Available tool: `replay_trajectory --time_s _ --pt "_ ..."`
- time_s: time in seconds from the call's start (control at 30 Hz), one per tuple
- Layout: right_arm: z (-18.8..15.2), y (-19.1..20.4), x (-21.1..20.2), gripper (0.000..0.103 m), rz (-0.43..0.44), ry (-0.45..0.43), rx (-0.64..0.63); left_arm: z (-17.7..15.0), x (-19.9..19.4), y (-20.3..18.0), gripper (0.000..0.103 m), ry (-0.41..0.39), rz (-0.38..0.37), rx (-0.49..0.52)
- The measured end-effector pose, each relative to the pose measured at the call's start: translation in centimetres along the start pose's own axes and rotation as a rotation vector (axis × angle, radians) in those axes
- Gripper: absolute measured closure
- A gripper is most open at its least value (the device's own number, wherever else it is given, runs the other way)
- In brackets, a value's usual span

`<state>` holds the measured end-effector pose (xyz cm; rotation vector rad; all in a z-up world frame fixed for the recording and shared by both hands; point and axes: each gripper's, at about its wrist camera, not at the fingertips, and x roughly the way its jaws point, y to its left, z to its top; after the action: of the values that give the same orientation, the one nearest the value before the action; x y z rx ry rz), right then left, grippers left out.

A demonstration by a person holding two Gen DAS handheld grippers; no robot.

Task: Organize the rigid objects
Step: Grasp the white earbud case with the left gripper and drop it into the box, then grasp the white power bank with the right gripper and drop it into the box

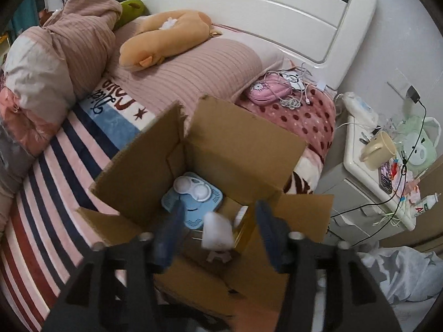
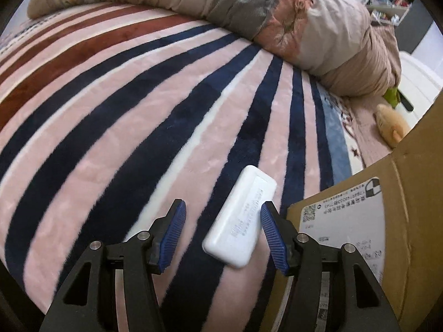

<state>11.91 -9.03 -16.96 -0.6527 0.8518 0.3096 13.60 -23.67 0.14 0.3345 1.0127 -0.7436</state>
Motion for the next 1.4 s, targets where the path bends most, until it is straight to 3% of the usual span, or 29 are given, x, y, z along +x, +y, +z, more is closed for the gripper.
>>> replay_trajectory --time_s 0.03,0.2,0.3,0.33,0.4,0.53,0.6,0.7,0.8,0.9,0.97,1.0,1.07,1.1,1.13,1.27,1.4 --pt "-0.1 0.2 0.1 0.050 -0.010 0.003 -0.021 0.0 -0.2 0.2 0.039 -0.014 0.005 0.000" --pt "-0.6 0.7 0.7 0.047 -0.052 -0.016 -0.073 -1.2 -2.7 1.8 0.038 -0.087 0.008 -0.031" --pt "-0.2 -0.2 1.1 0.058 -0.029 -0.017 -0.030 -3.0 -5.1 4.2 0.038 -0.137 0.049 -0.076" --pt "-0.3 -0.4 1.2 0.064 -0.028 -0.021 -0.027 -3.8 -5.9 5.3 0.038 -0.156 0.075 -0.101" --pt "-0.4 -0.6 1.3 0.064 -0.021 -0.037 -0.020 -6.4 -7.8 7.7 0.038 -0.199 0.129 -0.161" --pt "-0.5 -0.7 0.9 0.068 0.003 -0.071 0.002 -11.7 -9.7 11.6 0.038 -0.252 0.142 -0.266" --pt "-0.6 -0.7 0.5 0.069 0.084 -0.098 -0.009 -14.6 -9.9 13.7 0.038 -0.264 0.162 -0.324" --pt "-0.6 -0.7 -0.6 0.069 0.282 -0.134 -0.031 -18.7 -9.5 16.7 0.038 -0.262 0.197 -0.411" --pt "-0.8 -0.3 -1.3 0.068 0.376 -0.144 -0.063 -21.4 -8.4 18.7 0.038 -0.240 0.234 -0.460" --pt "-0.9 0.4 -1.1 0.065 0.322 -0.110 -0.075 -23.1 -6.9 19.6 0.038 -0.223 0.248 -0.501" --pt "-0.8 0.2 -1.0 0.042 0.274 -0.101 -0.058 -24.2 -6.1 20.0 0.038 -0.220 0.241 -0.519" --pt "-0.7 0.2 -0.8 0.040 0.277 -0.102 -0.054 -24.6 -5.7 20.0 0.038 -0.224 0.227 -0.525" --pt "-0.5 0.3 -0.2 0.045 0.321 -0.100 -0.060 -24.9 -5.0 20.1 0.037 -0.220 0.206 -0.534" --pt "-0.4 0.5 0.2 0.055 0.346 -0.091 -0.056 -25.1 -4.6 20.1 0.037 -0.212 0.204 -0.544" --pt "-0.5 0.4 0.2 0.072 0.364 -0.085 -0.051 -25.2 -4.4 20.1 0.037 -0.205 0.205 -0.550" --pt "-0.2 1.4 -1.7 0.072 0.278 -0.118 -0.102 -25.4 -4.3 20.1 0.037 -0.212 0.209 -0.570" --pt "0.4 0.4 -7.3 0.072 0.249 -0.203 -0.085 -25.5 -5.7 19.1 0.037 -0.251 0.218 -0.584"
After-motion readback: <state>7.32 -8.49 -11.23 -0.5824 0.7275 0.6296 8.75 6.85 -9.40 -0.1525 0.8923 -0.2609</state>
